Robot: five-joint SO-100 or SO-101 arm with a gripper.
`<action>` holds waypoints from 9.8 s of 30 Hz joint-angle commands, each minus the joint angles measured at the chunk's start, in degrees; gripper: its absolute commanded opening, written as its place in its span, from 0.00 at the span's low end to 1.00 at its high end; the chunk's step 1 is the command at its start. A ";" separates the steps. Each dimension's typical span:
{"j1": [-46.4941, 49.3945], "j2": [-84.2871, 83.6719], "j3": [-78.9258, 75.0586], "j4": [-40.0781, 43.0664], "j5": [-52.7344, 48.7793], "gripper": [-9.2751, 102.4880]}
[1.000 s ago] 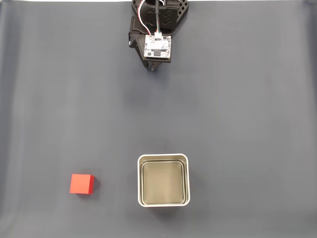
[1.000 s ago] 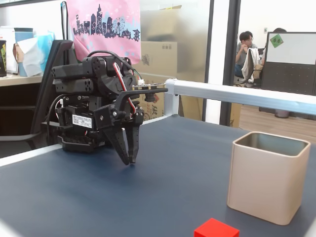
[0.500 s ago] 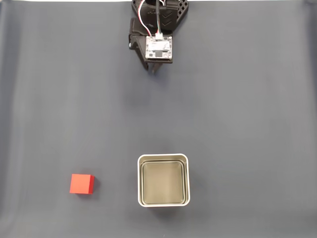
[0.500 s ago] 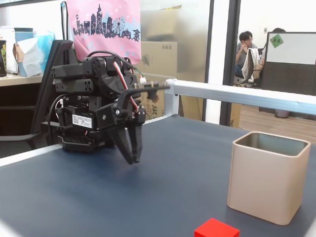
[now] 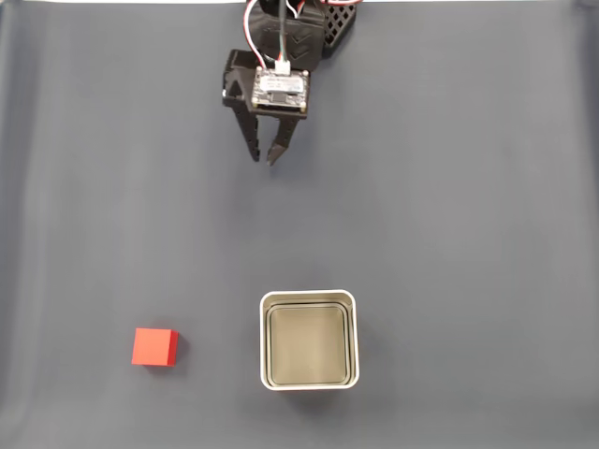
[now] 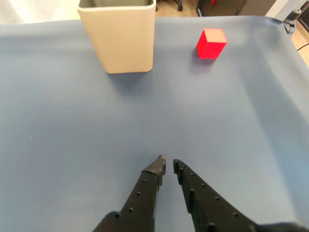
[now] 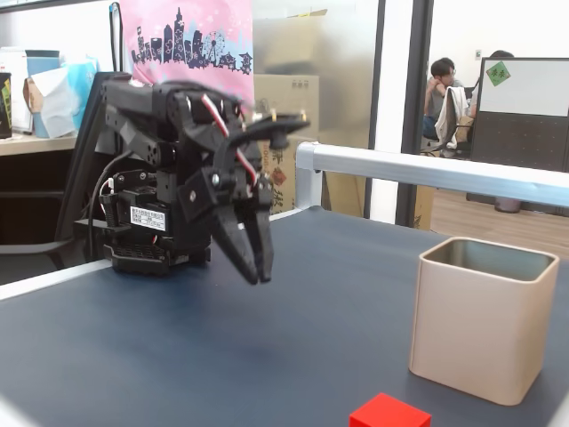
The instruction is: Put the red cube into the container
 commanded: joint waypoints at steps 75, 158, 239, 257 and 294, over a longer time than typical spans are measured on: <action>11.87 -100.46 -71.19 -58.01 -2.99 0.45; -13.80 -66.36 -68.12 -23.99 5.10 0.08; -12.83 18.63 13.45 -12.57 5.98 0.08; -11.51 31.90 15.12 26.63 5.10 0.08; -11.51 31.90 15.12 31.20 3.87 0.08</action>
